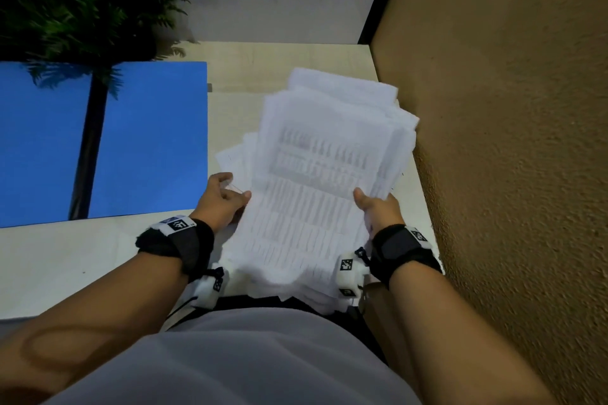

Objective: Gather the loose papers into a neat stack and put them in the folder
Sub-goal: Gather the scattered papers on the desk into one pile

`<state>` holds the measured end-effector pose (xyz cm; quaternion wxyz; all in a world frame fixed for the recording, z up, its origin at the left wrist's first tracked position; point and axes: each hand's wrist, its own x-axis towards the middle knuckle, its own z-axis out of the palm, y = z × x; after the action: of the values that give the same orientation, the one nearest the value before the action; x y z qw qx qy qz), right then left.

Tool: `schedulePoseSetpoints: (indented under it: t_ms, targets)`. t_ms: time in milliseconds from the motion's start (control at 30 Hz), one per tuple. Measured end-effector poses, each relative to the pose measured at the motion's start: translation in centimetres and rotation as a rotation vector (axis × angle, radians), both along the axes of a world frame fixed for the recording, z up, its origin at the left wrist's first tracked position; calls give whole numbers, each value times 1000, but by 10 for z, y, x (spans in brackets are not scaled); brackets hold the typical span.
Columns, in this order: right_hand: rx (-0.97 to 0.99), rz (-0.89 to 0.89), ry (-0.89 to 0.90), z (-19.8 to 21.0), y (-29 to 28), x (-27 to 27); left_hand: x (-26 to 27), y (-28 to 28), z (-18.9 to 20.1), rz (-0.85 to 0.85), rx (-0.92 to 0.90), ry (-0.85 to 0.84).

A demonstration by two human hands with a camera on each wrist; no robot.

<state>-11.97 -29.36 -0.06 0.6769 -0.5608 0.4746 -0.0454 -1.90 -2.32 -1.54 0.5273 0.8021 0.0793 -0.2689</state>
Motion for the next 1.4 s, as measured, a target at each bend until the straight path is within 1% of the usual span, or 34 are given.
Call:
schedulePoseSetpoints:
  t_ms: [67,100,133,233,267,300,333,400,467,500,567,633,667,733,800,867,900,933,967,1000,1033,1100,1133,1167,1200,1300,1400]
  targets:
    - [-64,-87,59,-6,-9,-7,5,-2,-6,-18,-13,29]
    - [-105,-110,101,-10,-13,-10,6,-4,-8,-32,4,26]
    - [-136,-127,151,-14,-15,-12,9,-5,-10,-41,63,-6]
    - [-179,-141,245,-22,-16,-15,25,-12,-10,-85,337,-245]
    - [-185,-137,256,-23,-16,-15,32,-16,-8,-101,382,-302]
    - [-183,-125,258,-24,-17,-15,39,-22,-2,-123,392,-317]
    - [-183,-116,261,-23,-17,-15,45,-28,2,-141,381,-292]
    - [-189,-79,254,-19,-17,-13,55,-41,7,-208,379,-187]
    - [-195,-14,248,-15,-19,-11,60,-54,10,-288,405,-93]
    - [-193,27,244,-13,-19,-10,60,-59,12,-301,405,-73]
    - [-162,131,256,-10,-22,-6,61,-64,9,-260,332,-47]
    - [-118,208,274,-8,-22,-1,59,-65,3,-200,191,-15]
    - [-94,225,252,-8,-21,0,58,-64,3,-185,104,32]
    - [-48,240,204,-9,-20,1,56,-65,2,-97,-95,144]
    - [-7,232,170,-8,-21,1,55,-67,8,9,-239,232]
    - [-3,197,150,-10,-22,-1,56,-70,13,40,-295,265]
    - [-15,160,144,-11,-23,-2,57,-74,16,21,-299,262]
    - [-36,112,139,-12,-23,-5,61,-77,15,-1,-288,249]
    - [-55,58,134,-15,-25,-8,66,-78,13,-39,-231,210]
    - [-72,8,122,-18,-27,-12,74,-78,9,-61,-143,136]
    - [-93,-31,118,-22,-28,-16,82,-75,6,-88,-15,43]
    - [-143,-66,143,-27,-29,-22,95,-67,-3,-193,325,-118]
    - [-156,-77,153,-30,-30,-23,97,-65,-8,-258,479,-168]
    - [-146,-98,149,-30,-31,-24,97,-64,-9,-301,578,-186]
    - [-133,-109,140,-31,-32,-24,96,-64,-10,-315,599,-181]
    - [-175,-114,224,-28,-34,-21,92,-70,-4,-312,493,-190]
    - [-189,-222,166,-33,-35,-19,88,-73,2,-195,379,-298]
